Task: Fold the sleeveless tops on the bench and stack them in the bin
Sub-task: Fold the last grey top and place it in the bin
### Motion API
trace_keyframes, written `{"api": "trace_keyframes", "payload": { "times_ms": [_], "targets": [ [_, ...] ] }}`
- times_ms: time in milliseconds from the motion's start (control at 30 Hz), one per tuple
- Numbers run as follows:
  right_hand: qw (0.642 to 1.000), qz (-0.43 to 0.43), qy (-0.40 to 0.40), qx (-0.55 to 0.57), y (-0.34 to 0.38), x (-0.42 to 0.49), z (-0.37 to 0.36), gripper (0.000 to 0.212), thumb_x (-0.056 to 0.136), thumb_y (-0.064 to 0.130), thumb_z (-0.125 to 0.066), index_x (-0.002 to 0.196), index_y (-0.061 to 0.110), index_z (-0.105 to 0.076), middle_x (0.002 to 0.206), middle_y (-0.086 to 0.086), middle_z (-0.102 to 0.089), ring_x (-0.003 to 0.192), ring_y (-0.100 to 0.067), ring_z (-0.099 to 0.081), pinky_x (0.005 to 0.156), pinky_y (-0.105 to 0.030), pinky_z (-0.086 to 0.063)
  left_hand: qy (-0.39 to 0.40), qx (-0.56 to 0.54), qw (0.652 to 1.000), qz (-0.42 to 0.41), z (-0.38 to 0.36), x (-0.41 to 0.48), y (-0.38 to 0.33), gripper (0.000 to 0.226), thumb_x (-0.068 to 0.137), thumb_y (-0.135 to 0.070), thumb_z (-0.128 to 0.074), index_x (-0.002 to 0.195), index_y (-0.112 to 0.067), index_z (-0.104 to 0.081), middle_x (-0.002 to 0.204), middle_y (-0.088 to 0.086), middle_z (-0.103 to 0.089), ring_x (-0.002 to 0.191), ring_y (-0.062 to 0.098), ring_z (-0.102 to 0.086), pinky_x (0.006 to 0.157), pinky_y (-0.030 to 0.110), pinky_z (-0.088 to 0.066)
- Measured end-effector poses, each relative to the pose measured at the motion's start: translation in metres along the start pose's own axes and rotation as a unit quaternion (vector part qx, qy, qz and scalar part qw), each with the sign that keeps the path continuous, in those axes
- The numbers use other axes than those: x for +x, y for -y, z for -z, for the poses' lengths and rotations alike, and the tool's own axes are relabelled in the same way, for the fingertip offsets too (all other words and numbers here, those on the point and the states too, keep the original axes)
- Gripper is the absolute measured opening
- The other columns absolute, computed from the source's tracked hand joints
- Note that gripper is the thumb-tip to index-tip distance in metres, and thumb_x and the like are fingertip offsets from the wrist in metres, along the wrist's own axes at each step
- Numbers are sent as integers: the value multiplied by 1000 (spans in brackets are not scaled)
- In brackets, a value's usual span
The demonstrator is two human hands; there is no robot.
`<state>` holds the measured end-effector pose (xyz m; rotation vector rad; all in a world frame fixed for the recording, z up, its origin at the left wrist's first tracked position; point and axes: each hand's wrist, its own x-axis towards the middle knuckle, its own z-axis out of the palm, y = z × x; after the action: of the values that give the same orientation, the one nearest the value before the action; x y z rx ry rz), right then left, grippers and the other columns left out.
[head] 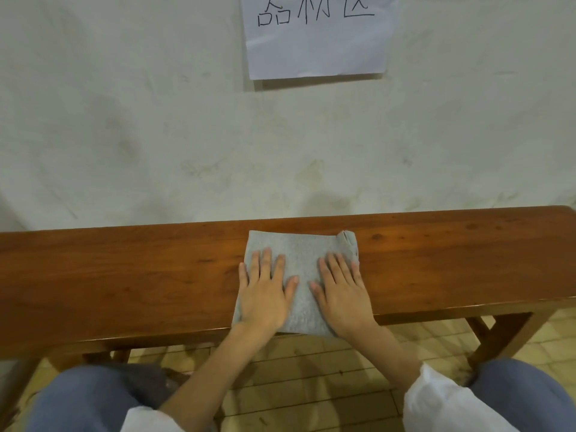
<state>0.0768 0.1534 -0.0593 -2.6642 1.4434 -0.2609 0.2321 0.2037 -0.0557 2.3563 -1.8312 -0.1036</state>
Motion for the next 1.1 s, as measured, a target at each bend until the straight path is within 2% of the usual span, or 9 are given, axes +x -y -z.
{"api": "trace_keyframes", "payload": {
  "times_ms": [200, 300, 367, 467, 633, 733, 833, 933, 1100],
  "targets": [
    [997, -25, 69, -33, -1, -2, 1, 97, 74, 64, 31, 152, 14, 3, 160, -7, 5, 146, -19, 13, 112, -35, 18, 40, 26, 998, 29, 4, -5, -6, 63, 97, -55, -6, 152, -25, 4, 159, 7, 12, 145, 28, 15, 117, 47, 7],
    [989, -20, 140, 35, -6, 7, 21, 73, 95, 58, -7, 152, 12, -6, 160, -7, -1, 147, -19, 6, 115, -35, 11, 95, -1, 995, 41, 13, -2, -8, 65, 98, -56, -9, 152, -24, 4, 159, 8, 12, 146, 29, 14, 115, 50, 7],
    [980, -43, 104, 164, -13, 7, 34, 55, 100, 38, -39, 148, 14, -28, 157, -4, -21, 145, -17, -14, 117, -30, -8, 88, -51, 991, 84, 22, -2, -10, 67, 98, -56, -17, 153, -19, -3, 160, 10, 2, 146, 31, 1, 116, 50, -2],
    [949, -187, -33, 253, -25, -1, 44, 37, 94, 22, -54, 131, 16, -50, 133, -1, -48, 117, -15, -48, 95, -26, -41, -23, -75, 978, 191, 34, -7, -3, 54, 97, -48, -32, 138, -12, -33, 140, 13, -37, 126, 28, -37, 103, 40, -31],
    [888, -334, 87, 304, -38, -2, 41, 30, 92, 41, -54, 91, 11, -54, 83, -2, -57, 71, -14, -56, 61, -26, -47, 38, -158, 950, 267, 38, -8, 12, 43, 94, -43, -48, 122, -9, -49, 131, 13, -41, 119, 28, -42, 98, 38, -37],
    [891, -324, 85, 305, -31, 1, 42, 27, 92, 38, -57, 78, 17, -49, 76, 0, -53, 66, -11, -52, 55, -21, -40, 54, -259, 932, 249, 43, -1, 17, 44, 91, -37, -58, 122, -6, -51, 128, 13, -48, 112, 27, -50, 86, 34, -46],
    [906, -299, 35, 297, -20, 1, 43, 21, 94, 32, -54, 97, 15, -44, 88, -1, -54, 73, -11, -53, 56, -20, -40, 55, -419, 881, 215, 50, 0, 20, 40, 91, -17, -60, 122, -5, -38, 123, 13, -53, 88, 15, -56, 61, 22, -43],
    [910, -272, -27, 312, -12, -2, 47, 24, 96, 27, -53, 105, 16, -33, 86, 2, -52, 66, -7, -52, 52, -17, -38, 97, -521, 831, 168, 62, -3, 24, 60, 90, -5, -60, 135, -21, -23, 121, 4, -46, 94, 14, -53, 68, 24, -47],
    [951, -119, -5, 285, -9, -16, 56, 19, 101, 22, -41, 119, 23, -38, 88, 11, -52, 72, -3, -52, 59, -11, -36, 185, -509, 830, 133, 90, -5, 22, 30, 93, -5, -50, 112, -24, -62, 128, 3, -45, 102, 19, -50, 73, 28, -43]
  ]
}}
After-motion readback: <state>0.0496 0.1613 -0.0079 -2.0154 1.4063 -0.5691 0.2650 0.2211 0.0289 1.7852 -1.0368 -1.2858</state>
